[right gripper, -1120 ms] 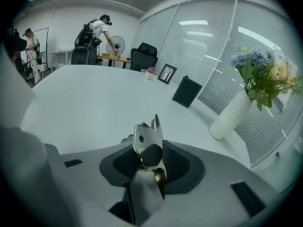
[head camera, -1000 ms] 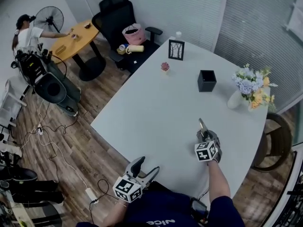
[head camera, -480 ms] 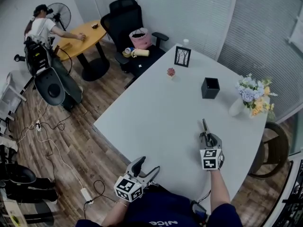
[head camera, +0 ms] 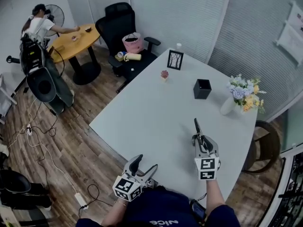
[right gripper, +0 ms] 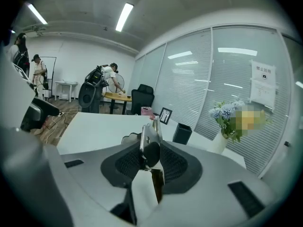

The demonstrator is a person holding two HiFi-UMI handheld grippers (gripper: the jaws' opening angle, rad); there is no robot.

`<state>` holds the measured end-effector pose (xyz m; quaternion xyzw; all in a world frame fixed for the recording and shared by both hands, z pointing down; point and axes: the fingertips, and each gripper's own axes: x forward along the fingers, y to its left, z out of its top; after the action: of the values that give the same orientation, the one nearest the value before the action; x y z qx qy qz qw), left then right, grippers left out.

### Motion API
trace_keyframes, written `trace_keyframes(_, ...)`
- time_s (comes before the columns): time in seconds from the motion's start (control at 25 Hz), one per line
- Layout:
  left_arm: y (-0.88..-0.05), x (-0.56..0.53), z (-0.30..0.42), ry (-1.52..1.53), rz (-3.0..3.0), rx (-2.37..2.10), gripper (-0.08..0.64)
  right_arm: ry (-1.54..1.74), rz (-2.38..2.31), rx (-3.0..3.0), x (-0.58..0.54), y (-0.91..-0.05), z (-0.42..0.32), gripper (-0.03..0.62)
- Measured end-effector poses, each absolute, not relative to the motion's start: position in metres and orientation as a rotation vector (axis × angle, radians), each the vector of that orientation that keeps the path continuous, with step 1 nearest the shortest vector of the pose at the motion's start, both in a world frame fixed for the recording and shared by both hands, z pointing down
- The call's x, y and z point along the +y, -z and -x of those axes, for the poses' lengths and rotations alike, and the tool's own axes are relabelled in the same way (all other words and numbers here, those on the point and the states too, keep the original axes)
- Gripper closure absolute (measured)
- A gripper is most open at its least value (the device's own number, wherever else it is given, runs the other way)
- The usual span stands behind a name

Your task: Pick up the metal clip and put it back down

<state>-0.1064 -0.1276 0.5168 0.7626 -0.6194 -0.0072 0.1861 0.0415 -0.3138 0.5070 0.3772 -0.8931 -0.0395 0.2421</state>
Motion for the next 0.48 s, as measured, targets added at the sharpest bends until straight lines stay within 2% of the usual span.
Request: trace_keyframes(0.48,-0.521,-0.116,0.100,-0.014,-2.227,-1.687,0.244,0.033,-1.081,-2.509,-0.218,-0.483,-0.041,0.479)
